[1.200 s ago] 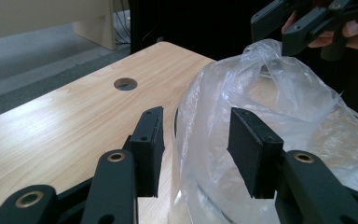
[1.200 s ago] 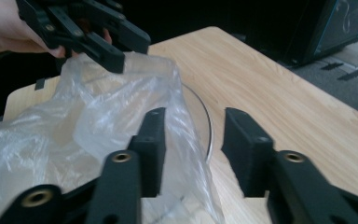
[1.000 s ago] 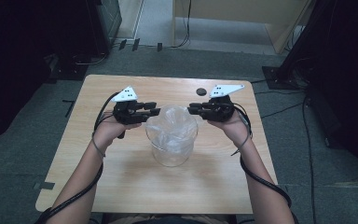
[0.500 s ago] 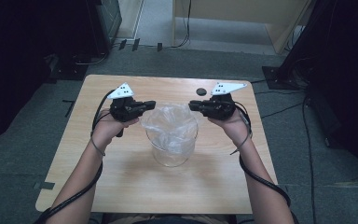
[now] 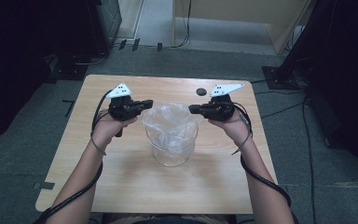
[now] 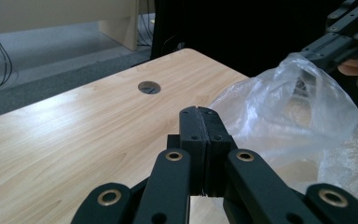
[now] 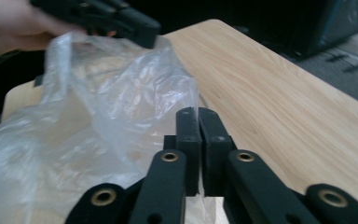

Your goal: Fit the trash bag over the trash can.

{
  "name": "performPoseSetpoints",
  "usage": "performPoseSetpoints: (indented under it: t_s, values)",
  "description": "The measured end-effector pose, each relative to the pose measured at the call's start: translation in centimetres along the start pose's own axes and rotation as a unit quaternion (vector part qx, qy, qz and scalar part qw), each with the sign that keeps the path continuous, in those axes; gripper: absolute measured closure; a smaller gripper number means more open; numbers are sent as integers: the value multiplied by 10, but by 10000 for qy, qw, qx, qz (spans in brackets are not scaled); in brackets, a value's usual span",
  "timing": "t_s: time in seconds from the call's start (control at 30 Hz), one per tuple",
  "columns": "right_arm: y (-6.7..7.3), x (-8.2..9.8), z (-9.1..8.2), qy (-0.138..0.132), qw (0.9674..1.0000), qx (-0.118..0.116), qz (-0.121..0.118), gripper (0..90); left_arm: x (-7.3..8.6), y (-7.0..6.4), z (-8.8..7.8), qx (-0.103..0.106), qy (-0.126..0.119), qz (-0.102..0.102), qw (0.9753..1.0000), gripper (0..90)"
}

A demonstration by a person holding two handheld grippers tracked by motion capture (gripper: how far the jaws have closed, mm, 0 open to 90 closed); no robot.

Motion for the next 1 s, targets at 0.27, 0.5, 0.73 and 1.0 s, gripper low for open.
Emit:
performPoseSetpoints:
  t_s: [0.27, 0.5, 0.73, 1.0]
  values:
    - [-19, 9, 11, -322, 9969, 444, 562, 900, 15, 5, 8, -21, 144, -184, 9997, 893]
    - [-22, 17, 23, -159, 9968, 510, 592, 900, 21, 2, 16, 86, 222, -236, 9994, 899]
    - [-26, 28, 35, 113, 9962, 668, 547, 900, 27, -1, 22, 180, 360, -197, 9990, 900]
    - [-29, 37, 43, 607, 9942, 607, 642, 890, 39, -3, 29, 227, 639, -225, 9974, 900]
Point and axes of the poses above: each handheld gripper's, and its own axes: z roughly forward along the jaws, x roughly out of its underside, y roughly to its left, the point moved 2 cm from there along z, roughly forward along the jaws, and after that the axes turned 15 degrees about z, right-handed, at the moved point
